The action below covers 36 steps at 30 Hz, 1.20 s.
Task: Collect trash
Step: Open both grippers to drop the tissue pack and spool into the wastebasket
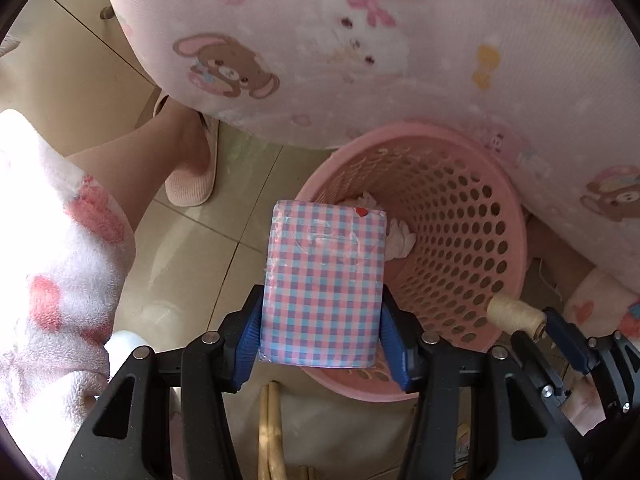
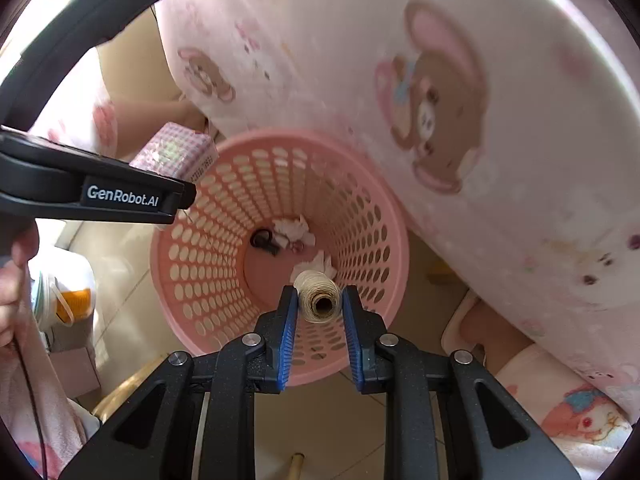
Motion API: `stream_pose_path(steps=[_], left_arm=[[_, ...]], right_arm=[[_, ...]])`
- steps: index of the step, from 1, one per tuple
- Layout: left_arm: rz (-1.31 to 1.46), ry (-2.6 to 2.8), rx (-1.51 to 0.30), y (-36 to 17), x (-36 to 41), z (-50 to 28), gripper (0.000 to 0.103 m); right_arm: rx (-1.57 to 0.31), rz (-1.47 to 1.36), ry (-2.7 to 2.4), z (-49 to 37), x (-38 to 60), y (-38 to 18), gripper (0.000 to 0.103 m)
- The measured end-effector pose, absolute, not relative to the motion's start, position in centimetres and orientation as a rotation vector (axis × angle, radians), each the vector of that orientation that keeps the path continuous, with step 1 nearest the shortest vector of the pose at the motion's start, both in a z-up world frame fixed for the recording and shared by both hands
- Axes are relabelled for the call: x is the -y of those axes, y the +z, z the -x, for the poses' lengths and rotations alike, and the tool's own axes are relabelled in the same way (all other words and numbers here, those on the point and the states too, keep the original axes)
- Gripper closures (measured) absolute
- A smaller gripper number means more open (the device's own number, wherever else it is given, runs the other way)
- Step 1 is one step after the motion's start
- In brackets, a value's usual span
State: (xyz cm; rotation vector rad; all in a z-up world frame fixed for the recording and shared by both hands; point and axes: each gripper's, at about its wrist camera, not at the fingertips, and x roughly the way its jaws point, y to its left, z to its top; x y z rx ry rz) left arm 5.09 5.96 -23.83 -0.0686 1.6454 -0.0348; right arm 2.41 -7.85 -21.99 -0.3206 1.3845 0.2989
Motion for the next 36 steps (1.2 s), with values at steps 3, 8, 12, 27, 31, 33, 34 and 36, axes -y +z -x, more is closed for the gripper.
stream_pose_path(steps=[3,8,12,27,31,33,34,36], left_arm=[[0.123,-0.027,-1.683,-24.6,-6.6,-4.9,0.051],[0.091,-0.011,-1.664,-24.3,-6.6,-4.6,0.052],[0.104,-0.016,-1.679,-24.3,-6.4,-4.5,0.051],[0.08,0.0,-1.612,-22.5,-5.8,-4.8,0.025],[0.093,-0.002,-1.572,-21.6,-5.8,-4.8,0.025],[0.099,0.003,-1.555,-21.3,-6.0,-4.9,0.022],[0.103,0.005,-1.548,-21.1,-6.0,-5.0,0.02],[0.111,0.021,-1.528,-20.7,-6.2,-5.1,0.02]], right_arm=[[-1.394,0.317,0.288,-2.3,8.1,-22.5,0.078],[-1.422,0.252,0.272,-2.7,9.2,-23.0,0.078],[-1.429,0.255,0.265,-2.8,9.4,-23.1,0.078],[-1.399,0.164,0.266,-2.8,10.3,-22.0,0.057],[-1.384,0.18,0.269,-2.6,10.3,-21.6,0.053],[-1.375,0.163,0.269,-2.6,10.5,-21.1,0.052],[-1.37,0.155,0.27,-2.6,10.6,-20.9,0.052],[-1.348,0.146,0.259,-2.6,11.0,-20.3,0.053]])
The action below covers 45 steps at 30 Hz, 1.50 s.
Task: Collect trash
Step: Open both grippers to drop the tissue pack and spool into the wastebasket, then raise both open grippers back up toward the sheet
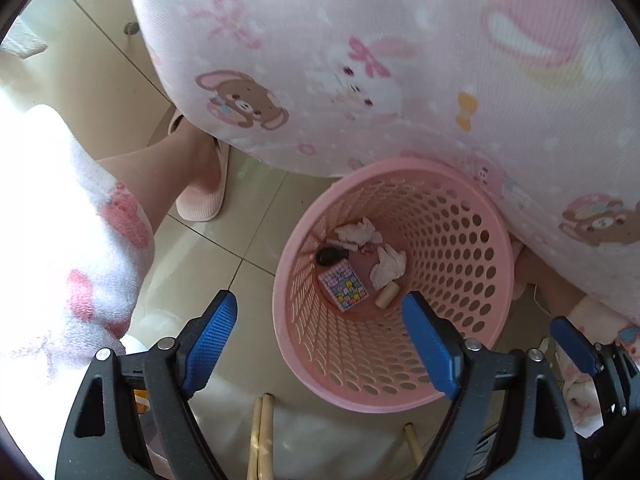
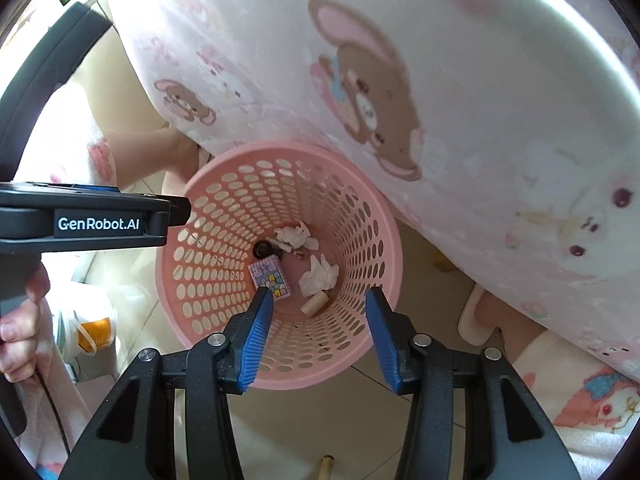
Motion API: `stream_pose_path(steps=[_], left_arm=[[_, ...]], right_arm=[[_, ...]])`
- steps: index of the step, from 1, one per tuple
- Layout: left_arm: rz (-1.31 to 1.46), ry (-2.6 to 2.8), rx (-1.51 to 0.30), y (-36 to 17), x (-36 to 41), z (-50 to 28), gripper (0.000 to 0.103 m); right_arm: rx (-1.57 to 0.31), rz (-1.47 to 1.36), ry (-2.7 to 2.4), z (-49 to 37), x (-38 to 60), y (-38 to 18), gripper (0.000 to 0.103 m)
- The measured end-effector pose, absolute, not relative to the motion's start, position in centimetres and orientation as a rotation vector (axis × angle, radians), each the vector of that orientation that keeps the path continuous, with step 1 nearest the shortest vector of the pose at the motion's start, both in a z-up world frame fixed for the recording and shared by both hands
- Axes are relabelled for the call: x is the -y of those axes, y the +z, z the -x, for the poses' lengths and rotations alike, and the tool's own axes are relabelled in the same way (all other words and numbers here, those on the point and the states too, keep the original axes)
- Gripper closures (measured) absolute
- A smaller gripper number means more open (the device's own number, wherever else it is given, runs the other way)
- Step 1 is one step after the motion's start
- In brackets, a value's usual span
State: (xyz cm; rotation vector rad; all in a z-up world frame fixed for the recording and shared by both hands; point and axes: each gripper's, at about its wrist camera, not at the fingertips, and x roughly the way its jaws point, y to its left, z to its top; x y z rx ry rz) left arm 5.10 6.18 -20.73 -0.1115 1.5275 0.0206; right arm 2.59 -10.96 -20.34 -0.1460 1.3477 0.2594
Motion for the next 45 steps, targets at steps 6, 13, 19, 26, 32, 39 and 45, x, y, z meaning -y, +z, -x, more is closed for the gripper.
stream_pose_path(steps=[6,13,19,26,32,39,45], left_arm=[[0.057,0.042,-1.362,-17.1,-6.2,-4.6,0.02],[-0.002,0.055,-1.192,-13.7,-5.8,-3.8,0.018],[0.0,0.071,-1.008,-9.9,-6.3,-3.0,0.018],[0.012,0.088,-0.894,-7.9,-6.5,-2.8,0.018],[0.012,0.105,-0.844,-7.0,-7.0,-2.5,0.018],[0.001,0.095,-0.722,-4.6,-6.3,-1.4,0.014],[-0.031,0.047,-0.66,-1.7,-4.4,-3.1,0.012]], right_arm=[[-1.26,0.146,0.251,-2.2,11.3,-17.8,0.053],[-1.143,0.144,0.177,-1.0,12.6,-14.9,0.052],[-1.017,0.142,0.216,0.2,12.5,-12.2,0.052],[-0.861,0.171,0.218,1.2,11.7,-9.5,0.052],[-0.762,0.159,0.185,1.7,12.0,-7.9,0.052],[-0.676,0.133,0.124,2.0,13.2,-6.3,0.052],[-0.597,0.161,0.101,1.9,13.6,-4.6,0.044]])
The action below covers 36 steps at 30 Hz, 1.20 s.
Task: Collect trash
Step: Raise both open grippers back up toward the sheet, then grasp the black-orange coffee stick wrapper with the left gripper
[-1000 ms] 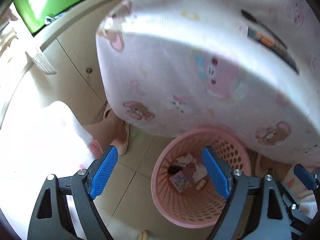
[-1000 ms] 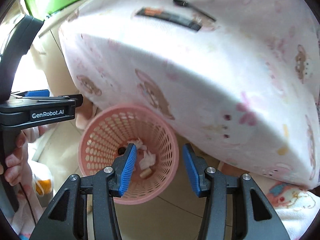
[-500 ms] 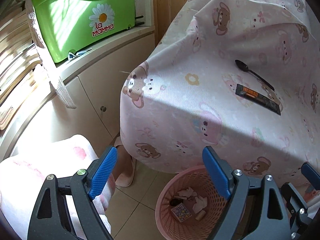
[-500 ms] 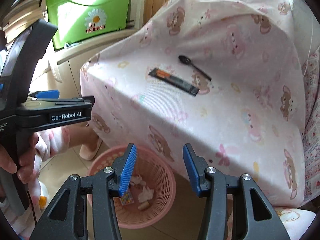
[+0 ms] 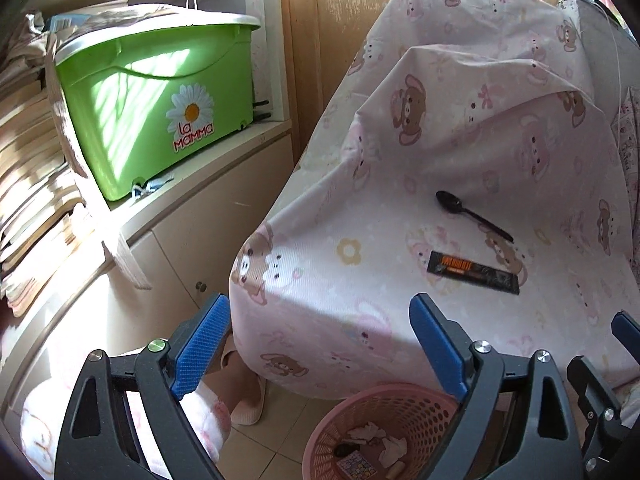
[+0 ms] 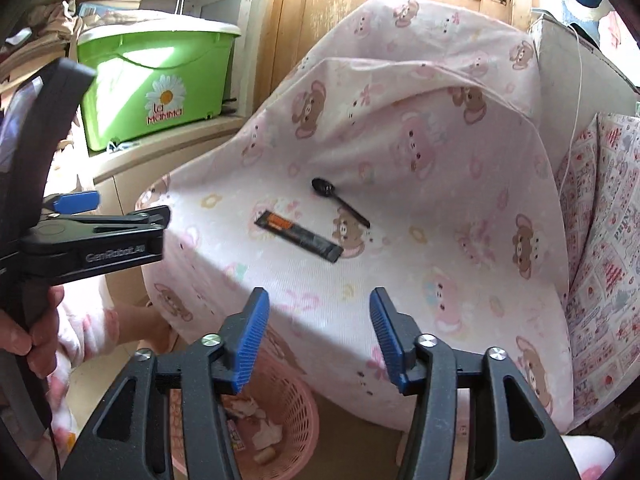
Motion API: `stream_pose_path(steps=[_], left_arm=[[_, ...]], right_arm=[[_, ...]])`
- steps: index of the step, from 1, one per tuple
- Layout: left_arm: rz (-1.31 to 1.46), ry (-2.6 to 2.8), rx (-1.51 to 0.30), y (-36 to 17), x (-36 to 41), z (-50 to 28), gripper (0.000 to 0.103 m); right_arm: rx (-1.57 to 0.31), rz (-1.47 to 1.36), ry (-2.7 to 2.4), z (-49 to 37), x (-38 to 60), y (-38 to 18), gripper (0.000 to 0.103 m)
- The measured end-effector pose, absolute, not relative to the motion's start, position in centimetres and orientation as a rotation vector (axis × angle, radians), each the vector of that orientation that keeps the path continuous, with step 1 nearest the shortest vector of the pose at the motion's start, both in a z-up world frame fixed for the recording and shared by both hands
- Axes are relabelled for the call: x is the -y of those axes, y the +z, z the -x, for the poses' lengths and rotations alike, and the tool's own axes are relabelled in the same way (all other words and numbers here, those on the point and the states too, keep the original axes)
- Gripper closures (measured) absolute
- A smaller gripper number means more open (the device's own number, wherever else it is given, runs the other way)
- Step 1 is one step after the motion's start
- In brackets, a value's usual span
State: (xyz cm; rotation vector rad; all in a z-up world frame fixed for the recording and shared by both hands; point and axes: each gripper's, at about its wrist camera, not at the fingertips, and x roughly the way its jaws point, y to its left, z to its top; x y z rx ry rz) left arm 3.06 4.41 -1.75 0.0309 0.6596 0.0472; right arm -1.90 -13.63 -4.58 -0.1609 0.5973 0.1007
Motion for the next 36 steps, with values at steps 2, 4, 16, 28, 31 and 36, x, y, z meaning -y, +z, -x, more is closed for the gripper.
stream_pose_path(steps=[2,4,16,28,31,36], left_arm=[[-0.042,0.035,-0.639,-0.8,-3.9,-3.8,0.007],[-0.041,0.025,-0.633,-0.1,-3.6,-4.6,0.005],[-0.032,-0.151,-0.775,-2.5,0.0,-7.4,0.006],[0.093,-0.157,-1.035,-5.3,3.4,-12.3,0.01],[0.182,-0.08,-1.103,-4.6,3.8,-13.6,0.022],[0.149,-0.032,-1.144,-4.2,6.8,-15.1,0.021]], right_arm=[[-0.576,0.146,0.075,1.5,14.3,-3.9,0.044],[-0.571,0.12,0.053,0.9,15.2,-3.5,0.044],[-0.632,-0.034,-0.072,-2.6,21.5,-3.6,0.044],[-0.678,-0.075,-0.074,-3.3,22.8,-4.1,0.044],[-0.686,-0.076,-0.114,-3.2,23.1,-4.3,0.044],[-0.711,-0.075,-0.12,-3.2,23.1,-4.7,0.044]])
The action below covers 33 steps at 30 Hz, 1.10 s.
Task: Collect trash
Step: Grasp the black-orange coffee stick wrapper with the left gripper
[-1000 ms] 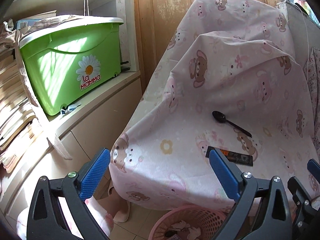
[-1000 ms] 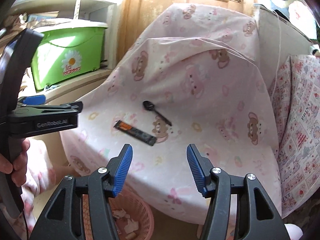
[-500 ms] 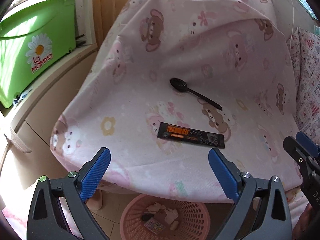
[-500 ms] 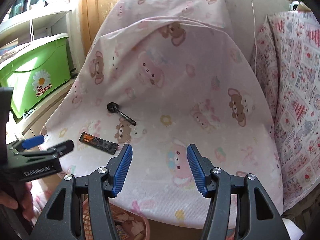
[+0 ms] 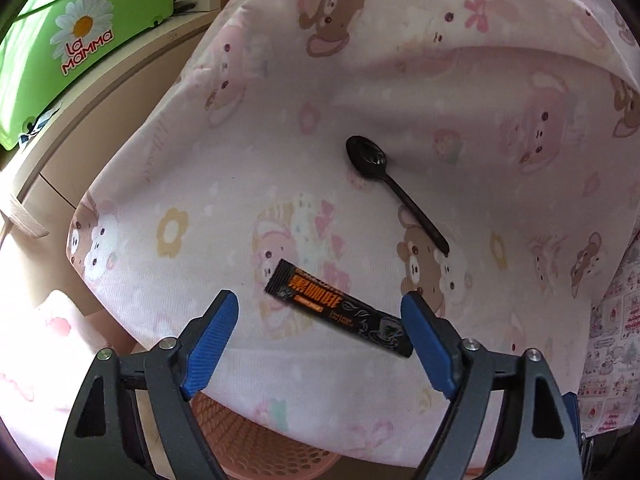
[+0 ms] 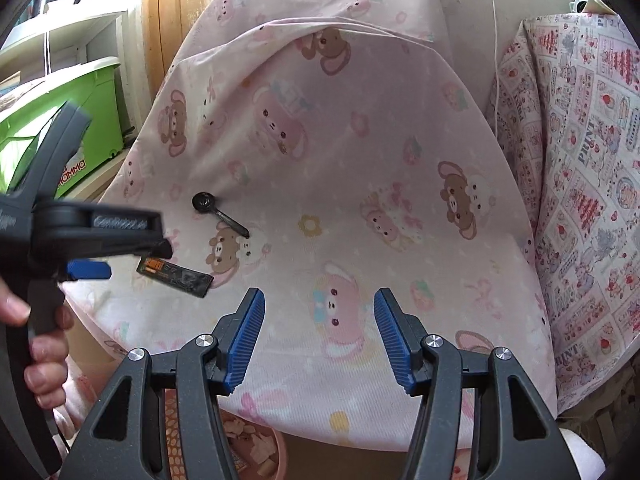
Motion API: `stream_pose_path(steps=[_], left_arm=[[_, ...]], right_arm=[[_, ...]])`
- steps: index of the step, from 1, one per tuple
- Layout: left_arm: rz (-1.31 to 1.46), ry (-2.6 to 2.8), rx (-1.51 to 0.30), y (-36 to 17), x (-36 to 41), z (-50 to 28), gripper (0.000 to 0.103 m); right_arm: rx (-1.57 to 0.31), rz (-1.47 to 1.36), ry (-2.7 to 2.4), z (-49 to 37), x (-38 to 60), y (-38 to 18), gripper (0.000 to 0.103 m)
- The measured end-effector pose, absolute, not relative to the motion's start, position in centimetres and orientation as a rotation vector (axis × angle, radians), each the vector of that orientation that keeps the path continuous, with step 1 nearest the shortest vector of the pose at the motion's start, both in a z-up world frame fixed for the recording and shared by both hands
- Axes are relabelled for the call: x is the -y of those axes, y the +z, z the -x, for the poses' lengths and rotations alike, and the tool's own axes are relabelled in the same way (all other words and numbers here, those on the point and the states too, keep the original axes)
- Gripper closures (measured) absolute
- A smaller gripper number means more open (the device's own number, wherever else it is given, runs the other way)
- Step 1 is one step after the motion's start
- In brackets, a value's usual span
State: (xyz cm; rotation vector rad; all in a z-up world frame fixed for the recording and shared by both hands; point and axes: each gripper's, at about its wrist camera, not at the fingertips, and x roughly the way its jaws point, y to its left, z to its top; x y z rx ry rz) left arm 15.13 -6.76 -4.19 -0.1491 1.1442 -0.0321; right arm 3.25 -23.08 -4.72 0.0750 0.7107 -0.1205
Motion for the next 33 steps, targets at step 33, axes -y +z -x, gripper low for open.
stream_pose_path(steps=[33], left_arm=[[-0.011,-0.031,-1.11,-5.4,7.8,-12.7,0.052]], right_arm=[[-0.662,-0.039,-0.151,-2.2,22.4,-3.8,0.044]])
